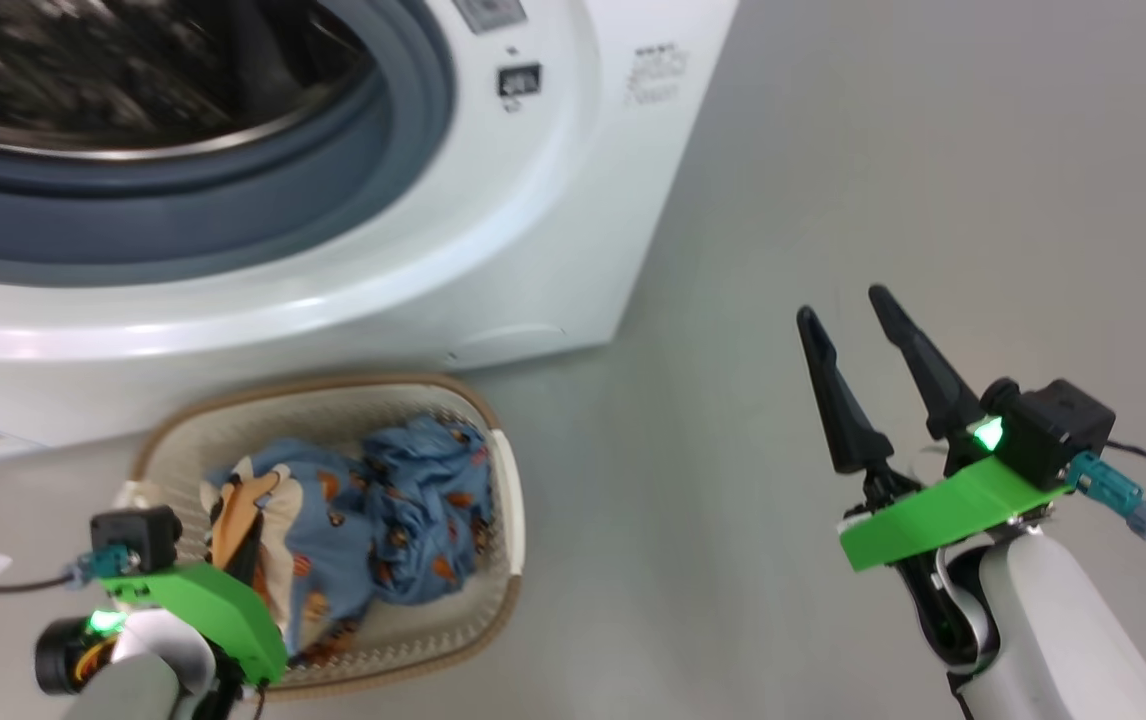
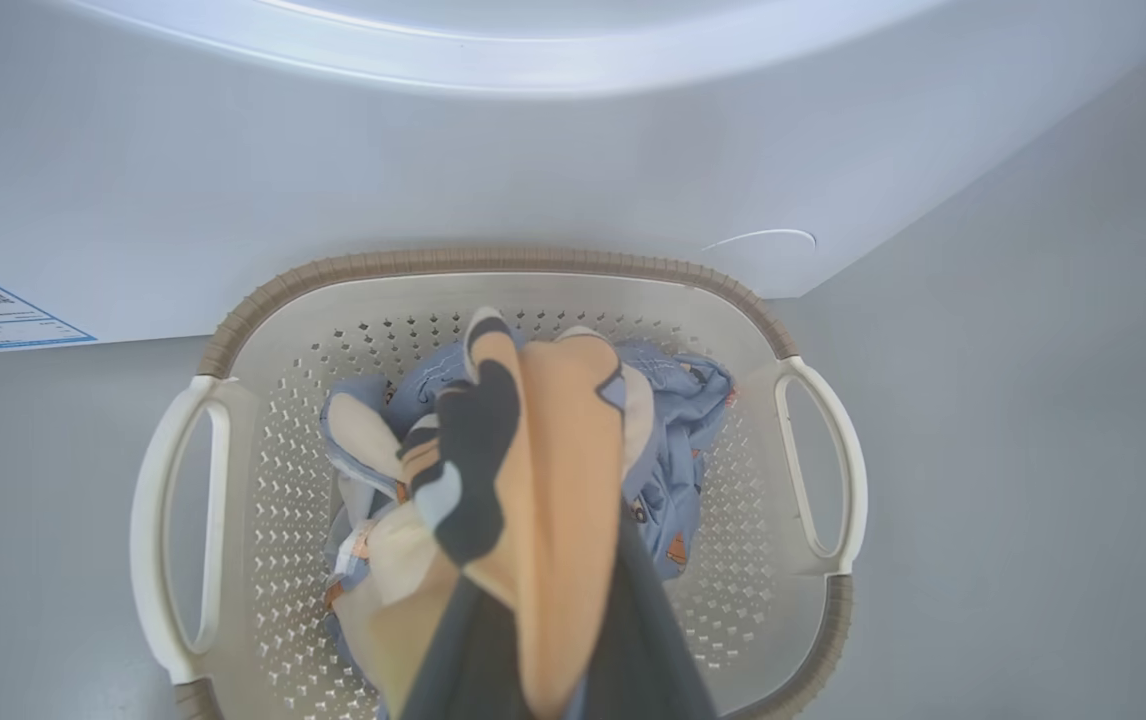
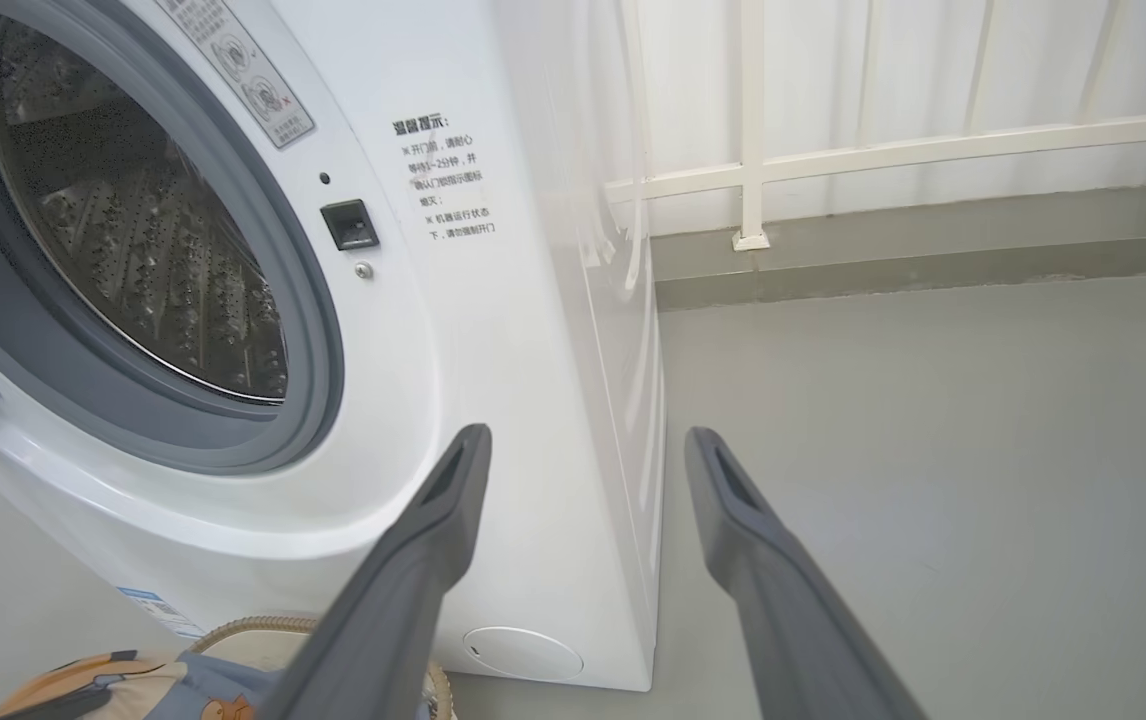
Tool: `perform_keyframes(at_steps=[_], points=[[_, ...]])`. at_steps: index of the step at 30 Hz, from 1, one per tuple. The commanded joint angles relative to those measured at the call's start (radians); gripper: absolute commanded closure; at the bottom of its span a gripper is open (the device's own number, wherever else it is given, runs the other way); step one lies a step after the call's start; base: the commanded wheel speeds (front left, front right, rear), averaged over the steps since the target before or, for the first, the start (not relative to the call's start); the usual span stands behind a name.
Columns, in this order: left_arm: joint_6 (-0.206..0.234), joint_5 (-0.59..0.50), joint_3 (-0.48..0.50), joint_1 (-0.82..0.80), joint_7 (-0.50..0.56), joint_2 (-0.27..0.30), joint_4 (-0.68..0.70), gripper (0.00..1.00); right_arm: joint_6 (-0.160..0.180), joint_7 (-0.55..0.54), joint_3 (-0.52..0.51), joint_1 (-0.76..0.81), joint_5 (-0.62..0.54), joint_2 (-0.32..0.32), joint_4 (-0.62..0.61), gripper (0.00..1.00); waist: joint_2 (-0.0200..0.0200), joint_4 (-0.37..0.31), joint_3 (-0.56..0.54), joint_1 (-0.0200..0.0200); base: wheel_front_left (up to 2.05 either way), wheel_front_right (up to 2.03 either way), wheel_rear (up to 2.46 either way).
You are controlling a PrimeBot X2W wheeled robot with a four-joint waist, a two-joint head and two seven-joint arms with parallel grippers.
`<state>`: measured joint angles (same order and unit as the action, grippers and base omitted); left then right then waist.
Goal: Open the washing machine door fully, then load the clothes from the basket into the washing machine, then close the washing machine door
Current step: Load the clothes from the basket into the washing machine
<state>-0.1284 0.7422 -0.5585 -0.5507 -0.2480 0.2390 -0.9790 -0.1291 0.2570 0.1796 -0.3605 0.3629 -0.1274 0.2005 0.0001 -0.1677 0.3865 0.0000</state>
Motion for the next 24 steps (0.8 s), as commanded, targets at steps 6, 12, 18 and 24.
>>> perform_keyframes(at_steps=[6,12,18,24], points=[[-0.002,-0.062,0.102,0.082,-0.014,0.006,0.129,1.00,-0.002,0.005,0.014,0.054,0.010,-0.018,-0.010,0.00,-0.0001,0.111,-0.159,0.0000,0.00,0.00,0.00],[0.002,-0.126,0.168,0.140,-0.014,-0.012,0.257,1.00,-0.002,0.005,0.013,0.083,0.017,-0.028,0.001,0.00,-0.0001,0.140,-0.215,0.0000,0.00,0.00,0.00],[0.013,-0.180,0.211,0.194,-0.014,-0.024,0.364,1.00,-0.002,0.005,0.014,0.110,0.024,-0.036,0.007,0.00,-0.0001,0.152,-0.260,0.0000,0.00,0.00,0.00],[0.042,-0.233,0.264,0.266,-0.014,-0.033,0.532,1.00,-0.002,0.005,0.009,0.149,0.035,-0.053,0.012,0.00,-0.0001,0.159,-0.320,0.0000,0.00,0.00,0.00]])
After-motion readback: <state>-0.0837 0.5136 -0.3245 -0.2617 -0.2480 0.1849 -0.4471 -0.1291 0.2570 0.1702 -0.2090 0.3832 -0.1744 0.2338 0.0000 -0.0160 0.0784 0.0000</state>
